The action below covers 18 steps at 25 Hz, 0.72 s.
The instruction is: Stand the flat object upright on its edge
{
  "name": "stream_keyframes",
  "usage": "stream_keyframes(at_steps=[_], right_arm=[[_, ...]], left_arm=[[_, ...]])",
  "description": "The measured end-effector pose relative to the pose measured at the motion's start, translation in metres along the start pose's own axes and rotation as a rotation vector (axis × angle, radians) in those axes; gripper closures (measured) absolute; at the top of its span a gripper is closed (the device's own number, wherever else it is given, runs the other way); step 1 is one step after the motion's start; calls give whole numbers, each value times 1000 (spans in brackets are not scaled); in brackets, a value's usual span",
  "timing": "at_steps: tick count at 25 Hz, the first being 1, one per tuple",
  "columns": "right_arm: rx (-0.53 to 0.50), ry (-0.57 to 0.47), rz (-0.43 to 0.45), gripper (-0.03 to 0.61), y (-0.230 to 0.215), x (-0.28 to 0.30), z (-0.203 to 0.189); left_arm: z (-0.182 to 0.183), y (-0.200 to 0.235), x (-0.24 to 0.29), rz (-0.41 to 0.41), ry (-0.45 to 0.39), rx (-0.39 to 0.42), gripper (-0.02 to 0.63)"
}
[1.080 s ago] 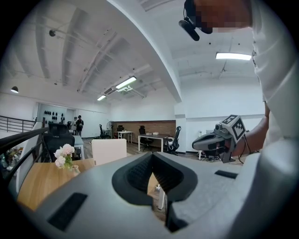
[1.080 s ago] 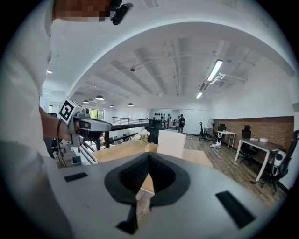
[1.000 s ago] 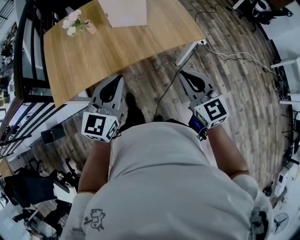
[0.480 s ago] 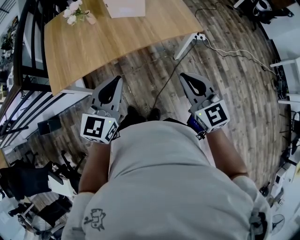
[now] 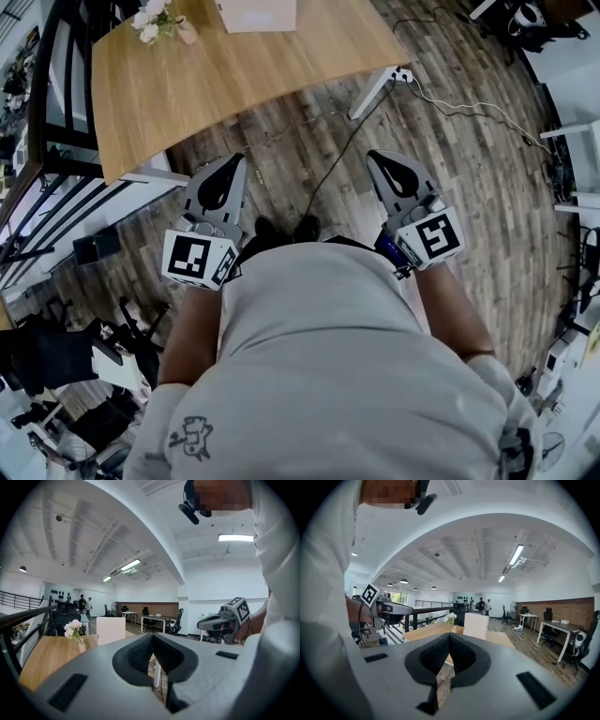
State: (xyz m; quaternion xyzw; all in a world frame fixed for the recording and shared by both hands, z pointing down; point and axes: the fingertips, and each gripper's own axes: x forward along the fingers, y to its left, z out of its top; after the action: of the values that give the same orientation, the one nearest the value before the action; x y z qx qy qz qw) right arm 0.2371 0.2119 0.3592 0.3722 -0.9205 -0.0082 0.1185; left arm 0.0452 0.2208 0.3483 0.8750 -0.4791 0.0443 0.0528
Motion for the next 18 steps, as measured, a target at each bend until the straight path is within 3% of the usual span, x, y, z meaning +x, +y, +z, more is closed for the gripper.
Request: stream_keyframes(at_steps=[18], right_arm=[[7, -10, 3, 574, -6, -7, 0]], left_arm=[[1, -5, 1, 1, -1, 5, 607]])
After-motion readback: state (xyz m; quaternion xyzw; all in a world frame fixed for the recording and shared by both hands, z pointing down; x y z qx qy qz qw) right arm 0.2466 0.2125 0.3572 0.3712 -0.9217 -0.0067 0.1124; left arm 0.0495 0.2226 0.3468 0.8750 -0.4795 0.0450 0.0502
